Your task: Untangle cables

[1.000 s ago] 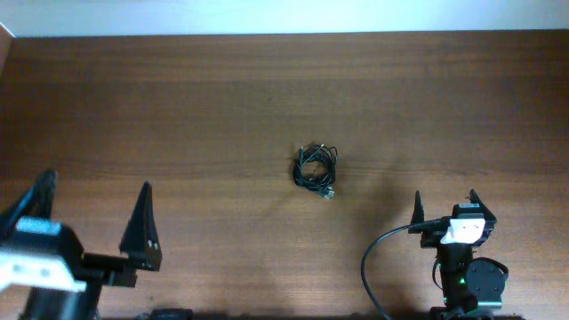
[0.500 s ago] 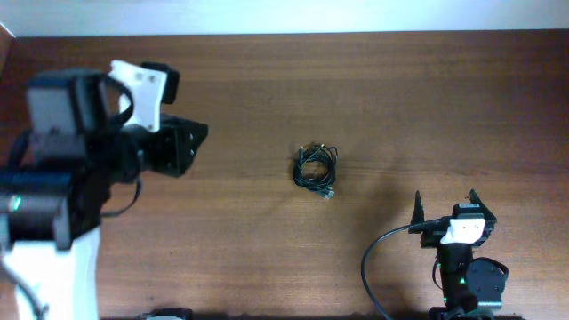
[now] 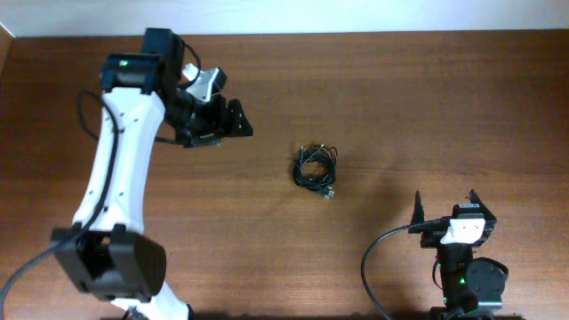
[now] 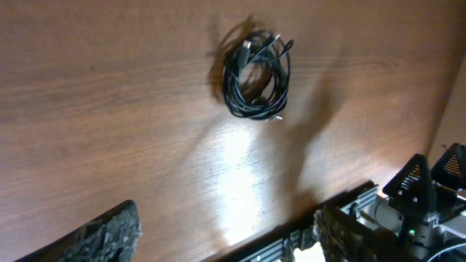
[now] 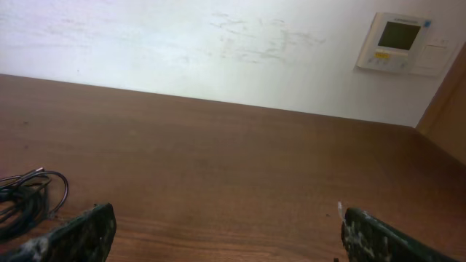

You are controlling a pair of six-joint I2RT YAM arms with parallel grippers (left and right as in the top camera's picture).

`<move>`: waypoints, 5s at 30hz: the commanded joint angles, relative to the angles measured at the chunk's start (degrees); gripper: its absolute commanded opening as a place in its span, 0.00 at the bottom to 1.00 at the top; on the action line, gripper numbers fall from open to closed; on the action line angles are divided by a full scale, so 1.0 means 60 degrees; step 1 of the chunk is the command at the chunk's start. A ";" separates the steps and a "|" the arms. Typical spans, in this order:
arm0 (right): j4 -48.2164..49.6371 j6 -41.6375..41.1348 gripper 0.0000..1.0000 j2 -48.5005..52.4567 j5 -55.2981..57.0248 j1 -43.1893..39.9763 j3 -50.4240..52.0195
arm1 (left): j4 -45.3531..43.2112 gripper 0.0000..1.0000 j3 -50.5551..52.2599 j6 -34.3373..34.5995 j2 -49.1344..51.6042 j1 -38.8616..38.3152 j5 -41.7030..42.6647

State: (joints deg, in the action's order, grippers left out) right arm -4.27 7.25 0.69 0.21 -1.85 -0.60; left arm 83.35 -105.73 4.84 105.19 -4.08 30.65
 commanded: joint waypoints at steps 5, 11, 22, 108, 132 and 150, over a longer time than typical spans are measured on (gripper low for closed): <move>-0.0051 -0.0113 0.98 -0.0044 0.0080 -0.0066 0.0047 | -0.0466 0.58 -0.0007 0.2346 0.1993 -0.1392 -0.0382; -0.0051 -0.0113 0.98 -0.0047 0.0080 -0.0066 0.0047 | -0.1253 0.25 -0.0007 0.3519 0.3311 -0.2736 -0.1373; -0.0051 -0.0113 0.98 -0.0044 0.0084 -0.0066 0.0047 | -0.1800 0.10 -0.0007 0.3544 0.4819 -0.3297 -0.1370; -0.0051 -0.0113 0.99 -0.0047 0.0084 -0.0066 0.0047 | -0.1829 0.44 -0.0761 0.2044 0.3228 -0.3472 -0.5322; 0.1639 -0.3220 0.98 -0.0047 -0.3716 -0.0066 -0.0146 | 0.1912 0.16 -0.1198 -0.3067 0.2688 0.0878 0.2441; -0.4619 -0.3461 0.99 0.7165 -0.7865 -0.0076 -0.9919 | 0.0597 0.00 -0.0240 -0.0907 -0.1144 0.0885 -0.0404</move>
State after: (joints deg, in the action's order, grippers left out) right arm -27.75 -14.31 37.74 -38.00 -1.96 -55.07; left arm 87.22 -110.45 -1.39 98.48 0.84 29.43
